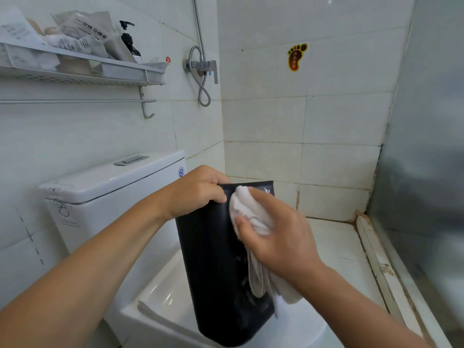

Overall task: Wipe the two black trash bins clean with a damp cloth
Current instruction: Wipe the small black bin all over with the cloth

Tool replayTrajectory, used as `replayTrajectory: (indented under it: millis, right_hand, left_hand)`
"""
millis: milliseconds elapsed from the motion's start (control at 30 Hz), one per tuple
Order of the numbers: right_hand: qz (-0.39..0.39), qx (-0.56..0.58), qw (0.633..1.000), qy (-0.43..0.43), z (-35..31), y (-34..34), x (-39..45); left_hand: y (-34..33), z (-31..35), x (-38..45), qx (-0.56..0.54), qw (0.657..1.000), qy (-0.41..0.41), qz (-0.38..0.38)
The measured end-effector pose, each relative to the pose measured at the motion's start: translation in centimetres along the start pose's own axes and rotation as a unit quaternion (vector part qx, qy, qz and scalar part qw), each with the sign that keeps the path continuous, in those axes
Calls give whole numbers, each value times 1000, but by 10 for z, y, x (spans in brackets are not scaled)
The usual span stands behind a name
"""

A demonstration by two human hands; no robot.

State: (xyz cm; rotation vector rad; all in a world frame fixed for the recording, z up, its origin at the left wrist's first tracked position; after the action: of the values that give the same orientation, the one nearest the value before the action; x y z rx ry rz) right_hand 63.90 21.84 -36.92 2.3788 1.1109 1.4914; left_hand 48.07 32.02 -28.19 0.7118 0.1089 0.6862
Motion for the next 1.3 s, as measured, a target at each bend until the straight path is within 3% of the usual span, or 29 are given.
replayTrajectory:
  millis: [100,267,333,433,600,733,867,1100,1300]
  right_hand:
    - [-32,9,999,8,0,-2,2]
    - [-2,-33,997,-76,18,0,18]
    - [22,-39,999,-24,7,-3,4]
    - [-16,-10,999,36,-3,-4,-8]
    - [-29,-30,997,-72,25,0,15]
    - [-17,-26,996,-83,28,-4,10]
    - [-21,-47,997,-59,28,-5,3]
    - [-44,-49,995,78,4,-16,-18]
    - [6,-57,998,-29,7,-10,8]
  left_hand:
    - [2,-5,-3,14,1000,5,1]
    - [2,-2,-5,34,999,-6,21]
    - [1,1,-5,53,998,-16,36]
    - [1,-4,-5,64,996,-28,46]
    - [0,-11,0,93,990,-17,103]
    - [5,-23,10,117,988,-21,99]
    - [8,-29,10,100,989,-49,102]
    - [10,-35,9,77,990,-53,109]
    - [8,-35,10,85,990,-57,98]
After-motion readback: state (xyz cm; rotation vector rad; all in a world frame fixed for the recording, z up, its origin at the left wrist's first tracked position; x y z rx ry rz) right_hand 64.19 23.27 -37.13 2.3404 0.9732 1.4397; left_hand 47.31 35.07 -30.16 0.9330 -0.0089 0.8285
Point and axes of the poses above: each hand's wrist, its own x-axis towards the middle knuckle, its own y-axis out of the back of the hand, z = x × y, the point moved 2 cm from there along x, towards the middle knuckle, and after that the axes turned 2 degrees about y, right-handed, at the moved point
